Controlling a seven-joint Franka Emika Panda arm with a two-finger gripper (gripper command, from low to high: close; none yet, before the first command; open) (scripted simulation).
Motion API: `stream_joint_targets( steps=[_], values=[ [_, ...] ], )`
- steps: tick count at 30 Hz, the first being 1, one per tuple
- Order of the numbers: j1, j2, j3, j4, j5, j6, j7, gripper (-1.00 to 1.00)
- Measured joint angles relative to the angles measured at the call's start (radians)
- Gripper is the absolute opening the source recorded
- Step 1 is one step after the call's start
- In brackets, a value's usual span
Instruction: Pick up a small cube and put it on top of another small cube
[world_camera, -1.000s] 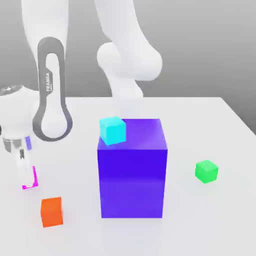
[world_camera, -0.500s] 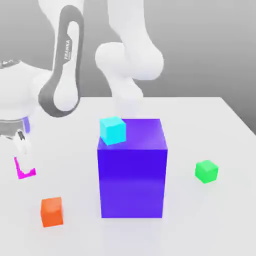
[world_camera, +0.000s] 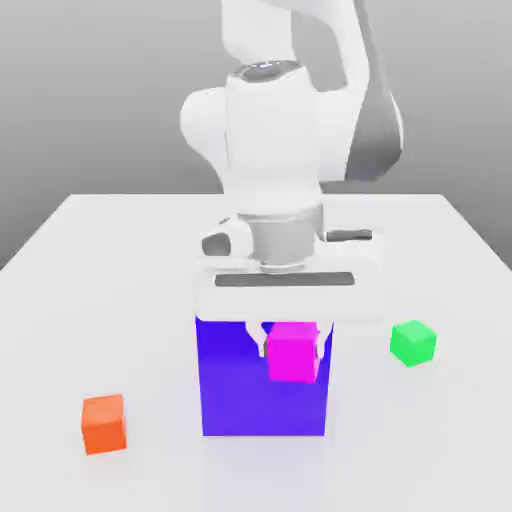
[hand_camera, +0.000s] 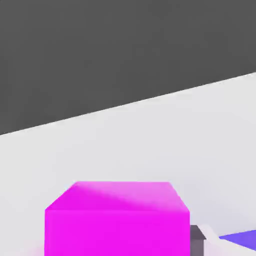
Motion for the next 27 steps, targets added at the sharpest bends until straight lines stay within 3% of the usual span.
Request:
stream_joint_targets(
  steps=[7,12,15,27],
  values=[
    [0.283,-0.082,0.213,-0.054,0.089,-0.032,-0.002,-1.0],
    [0.368,-0.111,0.332,-0.164,0.079,-0.047,0.085,-1.0],
    [0.336,-0.109,0.364,-0.213,0.034,-0.049,0.15,-1.0],
    [0.197,0.047,0.446,-0.207,-0.164,0.094,0.29,-1.0]
  ],
)
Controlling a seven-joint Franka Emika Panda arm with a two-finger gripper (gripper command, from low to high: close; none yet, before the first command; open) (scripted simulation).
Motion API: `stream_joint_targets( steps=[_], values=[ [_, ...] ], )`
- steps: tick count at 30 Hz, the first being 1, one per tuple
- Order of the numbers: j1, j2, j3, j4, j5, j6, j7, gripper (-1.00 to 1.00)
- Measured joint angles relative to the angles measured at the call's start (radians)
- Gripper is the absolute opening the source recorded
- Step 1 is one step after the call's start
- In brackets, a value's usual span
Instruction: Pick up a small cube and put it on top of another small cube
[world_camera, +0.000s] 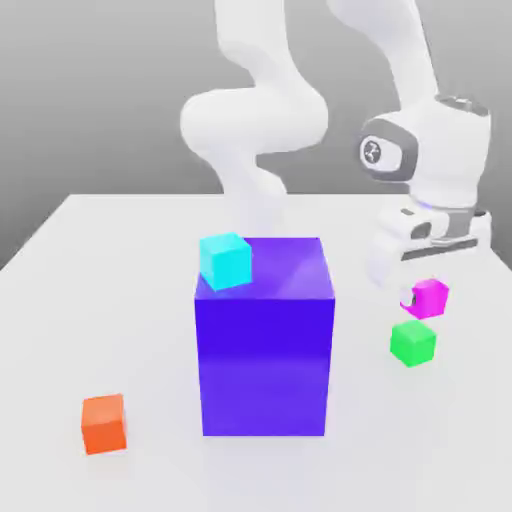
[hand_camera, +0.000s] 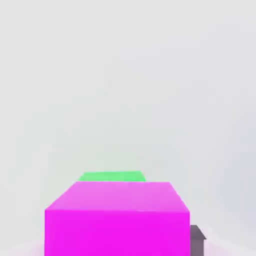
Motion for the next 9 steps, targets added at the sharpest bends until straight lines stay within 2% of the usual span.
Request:
stream_joint_targets(
  steps=[4,7,8,9],
  values=[
    [-0.043,0.084,0.014,-0.004,-0.113,0.079,0.078,-1.0],
    [-0.049,0.157,-0.018,-0.008,-0.242,0.141,0.167,-1.0],
    [-0.046,0.169,-0.025,-0.009,-0.266,0.152,0.183,1.0],
    [-0.045,0.169,-0.025,-0.009,-0.266,0.152,0.183,1.0]
  ],
)
